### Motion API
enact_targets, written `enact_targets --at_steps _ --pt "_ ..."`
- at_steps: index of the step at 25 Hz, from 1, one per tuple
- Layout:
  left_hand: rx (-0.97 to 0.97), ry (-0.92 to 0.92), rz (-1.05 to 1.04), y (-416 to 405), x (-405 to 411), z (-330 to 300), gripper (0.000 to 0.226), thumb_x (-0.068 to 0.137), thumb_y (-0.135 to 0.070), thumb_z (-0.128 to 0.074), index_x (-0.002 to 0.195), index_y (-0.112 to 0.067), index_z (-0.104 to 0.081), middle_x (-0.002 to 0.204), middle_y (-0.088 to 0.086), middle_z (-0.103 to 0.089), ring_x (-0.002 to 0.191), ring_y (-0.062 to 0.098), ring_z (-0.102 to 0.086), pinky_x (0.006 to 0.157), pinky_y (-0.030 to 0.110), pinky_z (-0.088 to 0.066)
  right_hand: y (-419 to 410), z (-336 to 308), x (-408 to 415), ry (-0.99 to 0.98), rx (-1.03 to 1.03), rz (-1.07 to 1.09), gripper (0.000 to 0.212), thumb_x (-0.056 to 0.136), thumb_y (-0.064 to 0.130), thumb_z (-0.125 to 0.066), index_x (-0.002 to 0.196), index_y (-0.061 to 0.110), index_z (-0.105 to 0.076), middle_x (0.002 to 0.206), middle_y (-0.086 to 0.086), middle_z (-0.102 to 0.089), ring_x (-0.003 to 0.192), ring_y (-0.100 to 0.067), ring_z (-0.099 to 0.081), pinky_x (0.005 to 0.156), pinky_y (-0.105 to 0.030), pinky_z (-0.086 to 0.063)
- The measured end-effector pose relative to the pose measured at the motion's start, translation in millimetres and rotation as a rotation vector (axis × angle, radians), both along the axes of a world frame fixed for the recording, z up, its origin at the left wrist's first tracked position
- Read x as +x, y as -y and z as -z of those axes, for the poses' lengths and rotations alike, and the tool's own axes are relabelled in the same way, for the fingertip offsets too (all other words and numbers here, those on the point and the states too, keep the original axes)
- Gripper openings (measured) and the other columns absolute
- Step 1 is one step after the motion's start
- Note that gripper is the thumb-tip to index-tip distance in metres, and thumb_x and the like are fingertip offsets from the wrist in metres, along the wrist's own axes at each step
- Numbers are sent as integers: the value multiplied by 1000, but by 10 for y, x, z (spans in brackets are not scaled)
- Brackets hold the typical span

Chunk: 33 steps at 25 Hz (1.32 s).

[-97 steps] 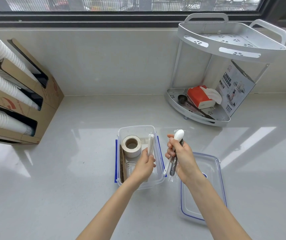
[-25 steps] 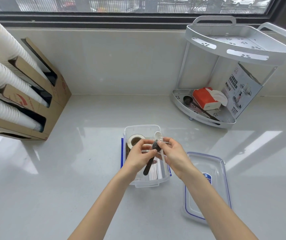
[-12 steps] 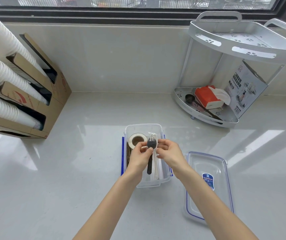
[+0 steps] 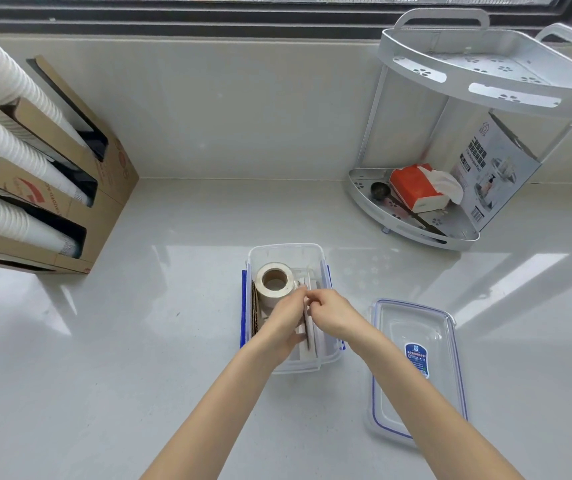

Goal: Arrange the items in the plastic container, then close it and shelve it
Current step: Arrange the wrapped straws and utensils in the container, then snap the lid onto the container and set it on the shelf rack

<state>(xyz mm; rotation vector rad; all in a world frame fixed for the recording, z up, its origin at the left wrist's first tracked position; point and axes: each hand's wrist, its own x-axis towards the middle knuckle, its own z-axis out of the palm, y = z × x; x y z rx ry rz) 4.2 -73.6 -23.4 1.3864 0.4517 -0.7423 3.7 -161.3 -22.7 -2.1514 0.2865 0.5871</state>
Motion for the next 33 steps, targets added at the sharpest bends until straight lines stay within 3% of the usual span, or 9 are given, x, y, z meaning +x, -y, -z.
enact_targets --at_steps 3,6,9,12,17,21,23,27,33 --pt "-41 -68 -12 -18 24 -12 52 94 -42 -32 136 -11 -38 132 2 -48 125 16 -41 111 43 -24 4 8 -11 -42 -7 -10 25 88 4 -28 94 6 -52 97 -12 -54 91 -26 -50 78 -30 -38" --pt "-77 -95 0 -54 39 -42 66 92 -49 -33 145 -13 -19 156 6 -16 143 18 -15 116 46 -11 24 14 -29 -50 -5 -6 25 90 7 -29 101 4 -51 110 -14 -57 104 -28 -53 86 -34 -41" --pt "-78 -64 -15 -96 53 -58 65 91 -49 -34 144 -12 -21 155 6 -18 143 19 -17 115 47 -16 51 11 -32 -41 11 29 37 90 7 -29 121 -3 -47 128 -20 -53 120 -31 -49 101 -39 -39" --pt "-72 -12 -14 -140 62 -96 61 92 -45 -37 141 -9 -27 150 6 -29 139 20 -27 111 45 -25 115 20 -39 -2 49 59 41 90 8 -29 128 -4 -43 134 -19 -51 124 -31 -48 107 -43 -37" --pt "29 124 70 -87 5 -221 21 93 -28 -40 104 -17 -55 118 0 -49 122 17 -46 95 32 -37 338 -27 -147 108 199 218 40 90 10 -33 127 11 -48 122 -9 -60 116 -23 -54 106 -41 -40" --pt "141 280 201 144 -139 -259 37 94 -22 -38 130 -14 -45 118 -3 -48 115 12 -46 97 29 -37 642 -53 -337 156 227 319 34 91 14 -40 122 13 -52 120 -8 -60 111 -22 -55 102 -37 -42" --pt "181 333 267 300 -223 -247 39 95 -22 -37 133 -14 -42 116 -2 -49 109 11 -46 95 27 -37 838 -21 -481 164 192 373 33 90 16 -42 122 16 -52 120 -8 -60 110 -23 -55 100 -36 -41" --pt "268 388 384 598 -400 -130 42 94 -23 -37 136 -15 -39 138 3 -46 127 16 -43 111 32 -32 1229 107 -792 151 72 450 36 90 17 -42 125 16 -49 108 -4 -58 100 -21 -54 92 -29 -39" --pt "485 380 566 847 -676 171 53 93 -29 -34 143 -13 -22 153 2 -22 135 18 -30 108 30 -25 1634 376 -1185 47 -111 540 45 89 21 -45 133 12 -40 132 -18 -46 122 -30 -45 98 -34 -36"
